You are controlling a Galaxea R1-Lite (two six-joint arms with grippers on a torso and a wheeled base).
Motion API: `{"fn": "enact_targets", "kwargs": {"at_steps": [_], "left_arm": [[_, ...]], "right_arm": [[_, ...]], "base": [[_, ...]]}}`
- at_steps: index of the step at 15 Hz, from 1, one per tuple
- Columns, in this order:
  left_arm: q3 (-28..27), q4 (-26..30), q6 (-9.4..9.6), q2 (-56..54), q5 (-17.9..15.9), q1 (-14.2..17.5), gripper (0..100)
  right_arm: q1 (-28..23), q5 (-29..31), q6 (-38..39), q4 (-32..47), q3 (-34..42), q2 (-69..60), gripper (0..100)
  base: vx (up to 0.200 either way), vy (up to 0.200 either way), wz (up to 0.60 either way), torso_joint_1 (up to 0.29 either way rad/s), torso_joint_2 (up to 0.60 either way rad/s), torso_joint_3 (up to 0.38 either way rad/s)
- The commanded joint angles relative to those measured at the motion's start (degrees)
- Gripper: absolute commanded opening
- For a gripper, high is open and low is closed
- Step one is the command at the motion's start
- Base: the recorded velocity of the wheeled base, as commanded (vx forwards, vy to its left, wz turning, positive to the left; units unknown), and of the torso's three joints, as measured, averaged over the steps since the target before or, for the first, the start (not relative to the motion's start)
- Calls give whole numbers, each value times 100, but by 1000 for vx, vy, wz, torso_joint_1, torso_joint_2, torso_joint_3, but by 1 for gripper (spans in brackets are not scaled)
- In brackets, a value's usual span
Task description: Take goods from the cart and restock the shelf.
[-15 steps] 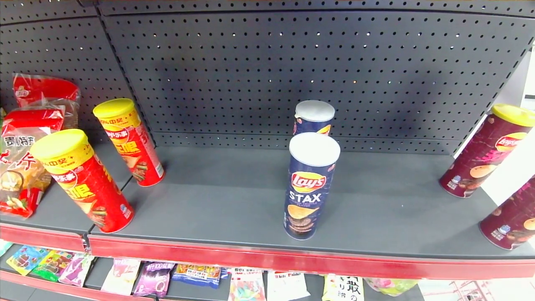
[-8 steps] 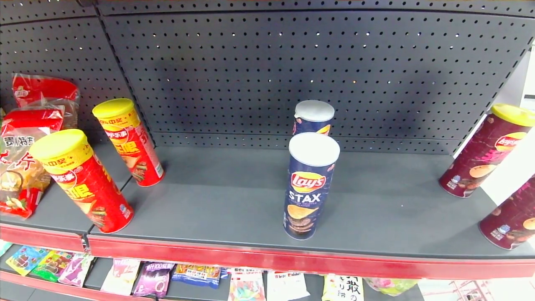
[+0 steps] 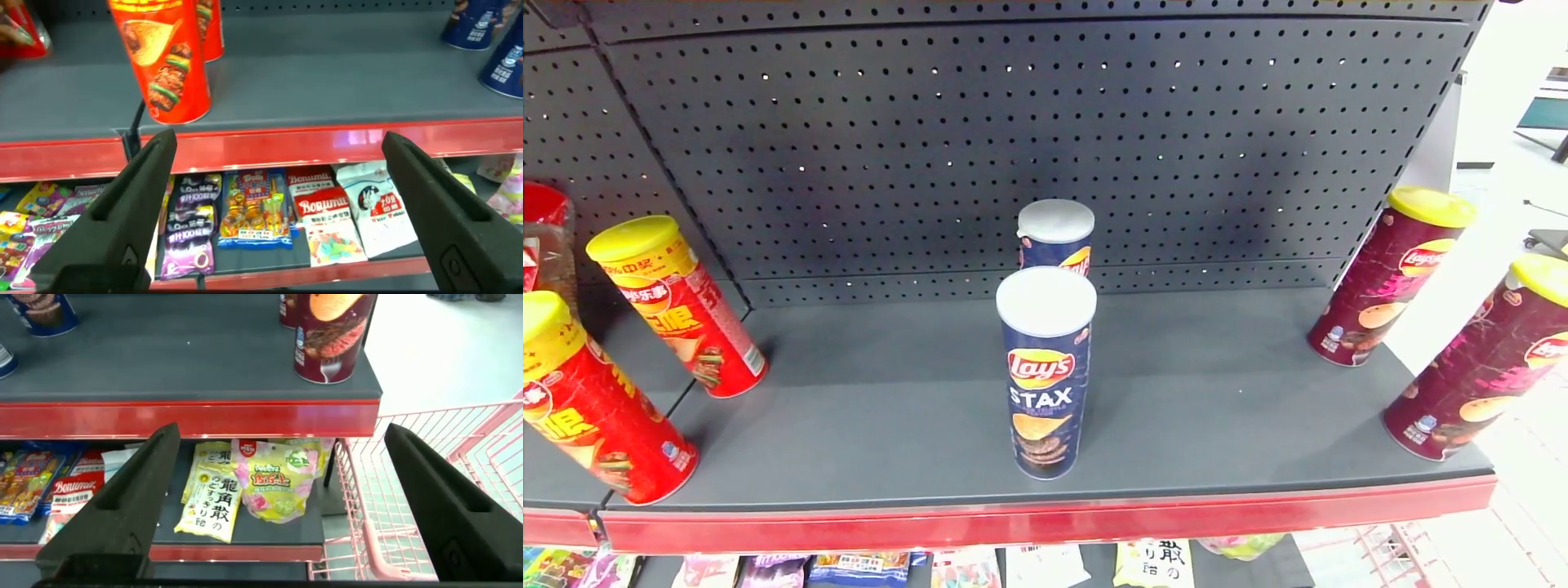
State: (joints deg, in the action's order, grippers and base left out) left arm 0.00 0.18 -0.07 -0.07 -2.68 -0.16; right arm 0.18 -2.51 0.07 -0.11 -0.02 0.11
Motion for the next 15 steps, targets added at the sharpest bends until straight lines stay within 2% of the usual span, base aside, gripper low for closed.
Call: {"fn": "enact_targets", "kwargs": {"at_steps": [1, 9, 15], "left_arm": [[-9, -1, -1, 7, -4, -2, 100], [0, -9, 34, 7, -31, -2, 100], [-53, -27, -54, 34, -119, -11, 100]], "right_arm": [[-1, -4, 1, 2, 2, -2, 100], [-1, -4, 10, -7, 2, -2, 100], [-1, 5, 28, -7, 2, -2, 100]], "base": [[0, 0, 0, 0, 0, 0], [0, 0, 0, 0, 0, 0], [0, 0, 0, 0, 0, 0]]}}
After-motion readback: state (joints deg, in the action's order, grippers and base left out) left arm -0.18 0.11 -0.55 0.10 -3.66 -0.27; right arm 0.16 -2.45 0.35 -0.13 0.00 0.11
